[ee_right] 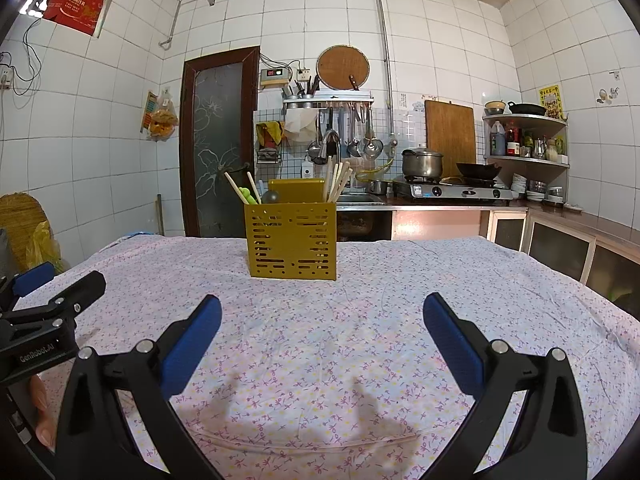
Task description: Organize utensils
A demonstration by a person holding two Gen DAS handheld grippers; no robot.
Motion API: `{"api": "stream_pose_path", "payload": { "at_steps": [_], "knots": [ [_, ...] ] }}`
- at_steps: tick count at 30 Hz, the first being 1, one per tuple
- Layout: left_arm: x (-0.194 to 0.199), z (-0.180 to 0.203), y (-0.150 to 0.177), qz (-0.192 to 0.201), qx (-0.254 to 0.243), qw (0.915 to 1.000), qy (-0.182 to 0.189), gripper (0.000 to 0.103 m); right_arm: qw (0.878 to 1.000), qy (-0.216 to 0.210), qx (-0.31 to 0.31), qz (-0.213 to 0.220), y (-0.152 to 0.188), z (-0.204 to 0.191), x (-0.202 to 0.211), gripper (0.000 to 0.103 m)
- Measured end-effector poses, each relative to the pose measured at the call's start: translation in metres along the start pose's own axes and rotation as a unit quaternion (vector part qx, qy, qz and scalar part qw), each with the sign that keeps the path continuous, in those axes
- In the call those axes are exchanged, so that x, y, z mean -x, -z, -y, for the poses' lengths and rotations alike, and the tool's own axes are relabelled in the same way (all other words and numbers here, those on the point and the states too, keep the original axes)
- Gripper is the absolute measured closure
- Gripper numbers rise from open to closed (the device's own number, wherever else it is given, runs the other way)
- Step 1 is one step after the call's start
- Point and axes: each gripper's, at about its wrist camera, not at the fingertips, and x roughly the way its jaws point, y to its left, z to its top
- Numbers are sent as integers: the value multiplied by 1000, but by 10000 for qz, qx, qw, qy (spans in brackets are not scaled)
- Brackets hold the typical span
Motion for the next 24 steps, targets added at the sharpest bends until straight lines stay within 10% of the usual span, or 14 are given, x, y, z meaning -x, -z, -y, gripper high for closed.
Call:
{"api": "stream_pose_path", "payload": {
  "at_steps": [24],
  "knots": [
    [1, -1, -2, -9, 0, 10000, -21, 5, 10000, 23, -43, -11, -2, 3, -1, 5]
  ]
}}
